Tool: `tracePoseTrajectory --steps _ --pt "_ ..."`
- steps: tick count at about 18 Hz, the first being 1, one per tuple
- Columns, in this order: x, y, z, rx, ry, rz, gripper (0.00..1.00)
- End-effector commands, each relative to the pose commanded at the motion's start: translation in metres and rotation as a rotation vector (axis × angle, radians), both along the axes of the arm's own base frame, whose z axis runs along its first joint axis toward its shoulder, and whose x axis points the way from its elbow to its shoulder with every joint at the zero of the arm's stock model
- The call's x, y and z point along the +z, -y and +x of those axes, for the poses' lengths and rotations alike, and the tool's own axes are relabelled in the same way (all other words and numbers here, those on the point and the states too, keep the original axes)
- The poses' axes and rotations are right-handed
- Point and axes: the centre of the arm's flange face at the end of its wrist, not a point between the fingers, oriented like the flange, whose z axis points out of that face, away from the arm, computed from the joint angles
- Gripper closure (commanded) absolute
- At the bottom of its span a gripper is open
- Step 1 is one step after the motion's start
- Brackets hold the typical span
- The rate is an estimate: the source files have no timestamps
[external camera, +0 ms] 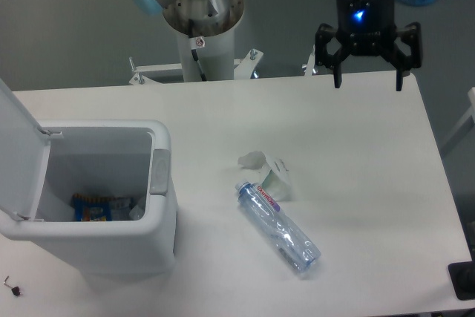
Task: Place the trash in the trash can
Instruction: 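Move the gripper down toward the crumpled white paper cup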
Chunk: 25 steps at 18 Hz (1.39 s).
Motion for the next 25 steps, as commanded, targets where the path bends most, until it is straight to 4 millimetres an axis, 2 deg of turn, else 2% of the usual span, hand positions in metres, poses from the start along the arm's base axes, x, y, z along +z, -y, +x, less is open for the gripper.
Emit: tracePoseTrajectory --steps 7,8,11,16,19,21,25 --pt "-0.007 -0.004 0.006 0.005 0.025 0.005 0.00" --pt "-0.015 -0.005 0.006 0.003 0.039 -0.002 0.00" --pt "-0.062 -0.001 0.017 -0.001 0.099 -0.028 0.00" --pt "-0.115 0.007 0.042 0.072 0.192 -0.040 0.00" --pt "-0.145 -0.009 0.057 0.124 0.262 -0.050 0.00" --pt "-0.163 -0.018 0.056 0.166 0.301 -0.056 0.00" --pt "-0.210 -0.050 0.063 0.269 0.388 -0.082 0.00"
